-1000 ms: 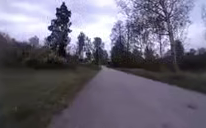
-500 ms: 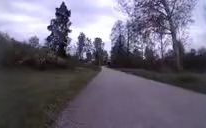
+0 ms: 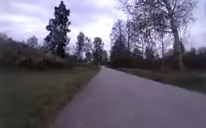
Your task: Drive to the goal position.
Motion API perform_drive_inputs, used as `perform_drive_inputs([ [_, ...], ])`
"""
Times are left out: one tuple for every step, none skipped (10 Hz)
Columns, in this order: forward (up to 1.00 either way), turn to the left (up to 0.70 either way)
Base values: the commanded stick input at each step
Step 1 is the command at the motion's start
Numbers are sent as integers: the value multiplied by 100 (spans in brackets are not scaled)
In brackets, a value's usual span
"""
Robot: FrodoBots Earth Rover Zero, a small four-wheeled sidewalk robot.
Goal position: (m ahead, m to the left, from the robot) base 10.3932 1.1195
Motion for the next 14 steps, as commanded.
perform_drive_inputs([
  [100, 0],
  [100, 0],
  [100, 0],
  [100, 0],
  [100, 0],
  [100, 0],
  [100, 0],
  [100, 0],
  [100, 0],
  [100, 0],
  [100, 0],
  [100, 0],
  [100, 0],
  [100, 0],
])
